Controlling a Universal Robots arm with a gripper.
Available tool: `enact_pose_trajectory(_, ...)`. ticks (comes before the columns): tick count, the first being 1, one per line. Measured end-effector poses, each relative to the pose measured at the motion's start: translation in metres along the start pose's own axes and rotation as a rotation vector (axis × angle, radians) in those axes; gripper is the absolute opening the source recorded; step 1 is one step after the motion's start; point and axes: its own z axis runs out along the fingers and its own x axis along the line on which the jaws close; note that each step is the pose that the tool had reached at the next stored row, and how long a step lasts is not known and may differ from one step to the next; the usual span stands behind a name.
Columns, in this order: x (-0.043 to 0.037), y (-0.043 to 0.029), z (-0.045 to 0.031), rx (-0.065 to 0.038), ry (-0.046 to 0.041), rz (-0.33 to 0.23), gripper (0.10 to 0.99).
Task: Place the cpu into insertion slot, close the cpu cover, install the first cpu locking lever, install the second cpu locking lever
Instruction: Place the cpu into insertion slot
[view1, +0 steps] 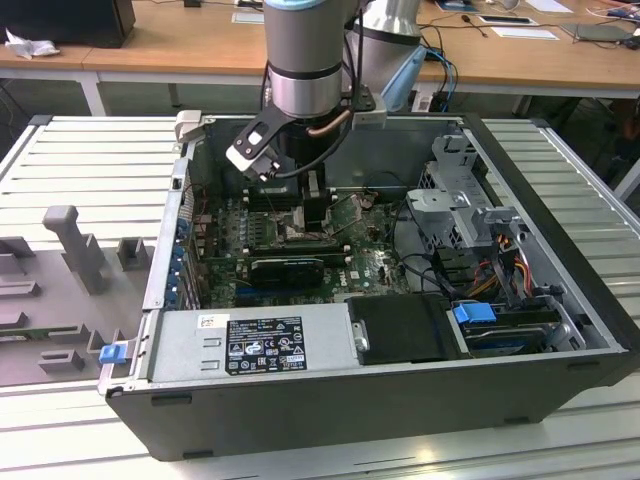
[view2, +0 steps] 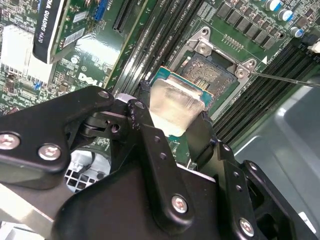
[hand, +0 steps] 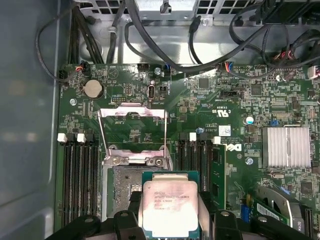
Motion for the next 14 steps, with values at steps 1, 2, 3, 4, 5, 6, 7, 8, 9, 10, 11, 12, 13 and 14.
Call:
enact_pose_trajectory(1, 0.0, 0.0, 0.0003, 0.0, 0.0, 0.0, 0.529)
enact_pose_trajectory(2, 0.0, 0.0, 0.0007, 0.0, 0.0001, 0.0, 0.529)
enact_pose_trajectory(3, 0.0, -0.0001, 0.001, 0.0, 0.0001, 0.0, 0.529)
enact_pose_trajectory(4, 0.0, -0.0001, 0.0013, 0.0, 0.0001, 0.0, 0.529)
enact_pose_trajectory(5, 0.0, -0.0002, 0.002, 0.0, 0.0002, 0.0, 0.529)
enact_pose_trajectory(6, 0.0, -0.0002, 0.0024, 0.0, -0.0001, 0.0, 0.529)
enact_pose_trajectory(7, -0.0001, -0.0002, 0.0027, 0.0, -0.0001, 0.0, 0.529)
enact_pose_trajectory(8, 0.0, -0.0002, 0.0031, 0.0, 0.0001, 0.0, 0.529)
enact_pose_trajectory(9, 0.0, -0.0003, 0.0037, 0.0, 0.0002, 0.0, 0.529)
enact_pose_trajectory(10, -0.0001, -0.0004, 0.0046, 0.0, 0.0001, 0.0, 0.529)
enact_pose_trajectory(11, -0.0001, -0.0005, 0.0064, 0.0, 0.0001, 0.0, 0.529)
enact_pose_trajectory(12, 0.0001, -0.0006, 0.0067, 0.0, 0.0, 0.0, 0.529)
enact_pose_trajectory(13, 0.0011, -0.0006, 0.0069, 0.0, -0.0001, 0.0, 0.529)
enact_pose_trajectory(14, 0.0046, -0.0002, 0.0072, 0.0, 0.0001, 0.0, 0.529)
